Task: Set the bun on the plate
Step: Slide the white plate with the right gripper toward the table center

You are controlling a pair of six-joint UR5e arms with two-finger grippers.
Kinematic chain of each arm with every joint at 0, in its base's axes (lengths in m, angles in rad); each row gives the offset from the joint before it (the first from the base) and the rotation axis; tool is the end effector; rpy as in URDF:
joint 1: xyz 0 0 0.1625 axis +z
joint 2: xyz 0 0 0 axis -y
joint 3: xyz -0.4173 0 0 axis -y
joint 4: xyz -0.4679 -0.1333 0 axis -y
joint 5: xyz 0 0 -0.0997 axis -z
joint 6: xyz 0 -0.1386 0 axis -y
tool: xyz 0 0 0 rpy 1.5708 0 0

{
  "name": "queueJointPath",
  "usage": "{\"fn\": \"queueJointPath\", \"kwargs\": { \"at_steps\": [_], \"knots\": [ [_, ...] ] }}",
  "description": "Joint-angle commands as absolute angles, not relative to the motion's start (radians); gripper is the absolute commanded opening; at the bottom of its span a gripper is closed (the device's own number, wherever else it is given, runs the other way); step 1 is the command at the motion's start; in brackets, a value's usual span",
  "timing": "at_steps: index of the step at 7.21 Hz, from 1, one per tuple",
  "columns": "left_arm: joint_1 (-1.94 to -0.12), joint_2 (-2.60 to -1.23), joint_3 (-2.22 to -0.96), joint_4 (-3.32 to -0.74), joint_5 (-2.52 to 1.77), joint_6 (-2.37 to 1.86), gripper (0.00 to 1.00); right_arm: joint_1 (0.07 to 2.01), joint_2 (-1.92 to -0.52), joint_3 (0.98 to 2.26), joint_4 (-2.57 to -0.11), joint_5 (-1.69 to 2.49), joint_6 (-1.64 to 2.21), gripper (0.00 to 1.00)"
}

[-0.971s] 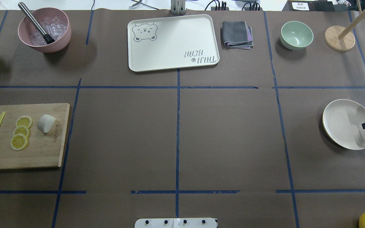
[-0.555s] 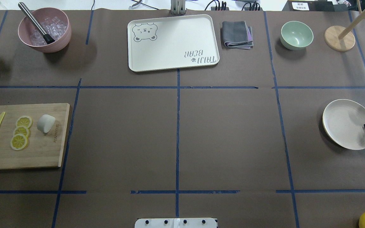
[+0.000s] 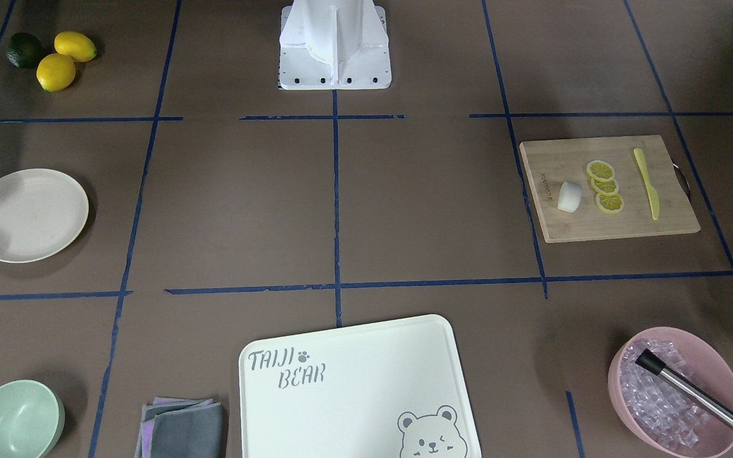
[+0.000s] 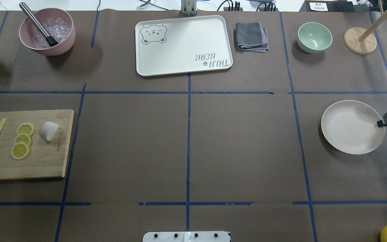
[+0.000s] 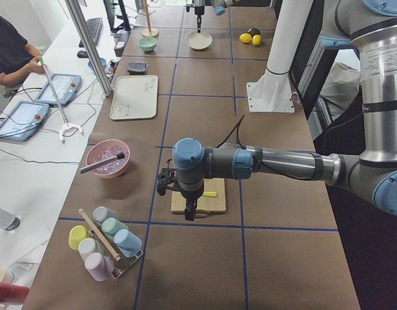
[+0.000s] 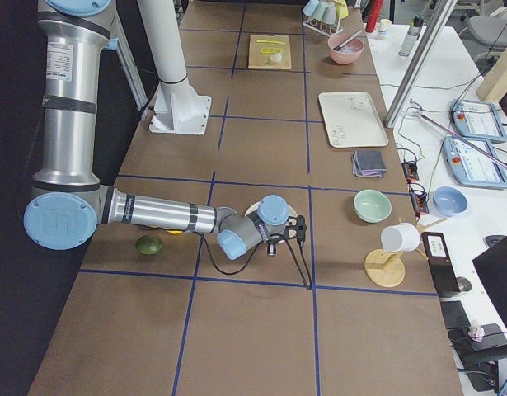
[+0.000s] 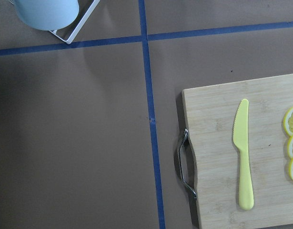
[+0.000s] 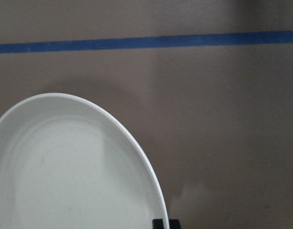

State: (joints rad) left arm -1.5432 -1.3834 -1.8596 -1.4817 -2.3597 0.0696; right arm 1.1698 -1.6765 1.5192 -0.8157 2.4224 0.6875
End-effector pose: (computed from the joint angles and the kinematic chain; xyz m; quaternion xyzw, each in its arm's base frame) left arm -0.0215 -0.4894 0.6216 0.0138 0.3841 0.0472 0.9220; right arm -0.1887 -0.5194 0.6701 0.0250 -0.4766 0.0039 0.8788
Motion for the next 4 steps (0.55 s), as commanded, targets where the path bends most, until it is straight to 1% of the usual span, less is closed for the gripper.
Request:
{"fn": "queueJointPath", "kwargs": {
  "at_steps": [1,2,4],
  "knots": [
    [-1.543,-1.382,-1.861,-1.485,-2.343,0.072,1.0,1.149,-1.601,1.652,-0.815,2.462,0.898,0.0],
    [-1.543,-1.382,-1.861,-1.488,-2.332,0.072,1.0,1.085,-1.51,1.701,-0.815,2.476,1.072,0.0],
    [-1.542,-1.384,-1.859,-1.489,-2.333,0.074,1.0,0.881,-1.299,1.7,-0.827,2.357,1.379,0.0]
  ]
}}
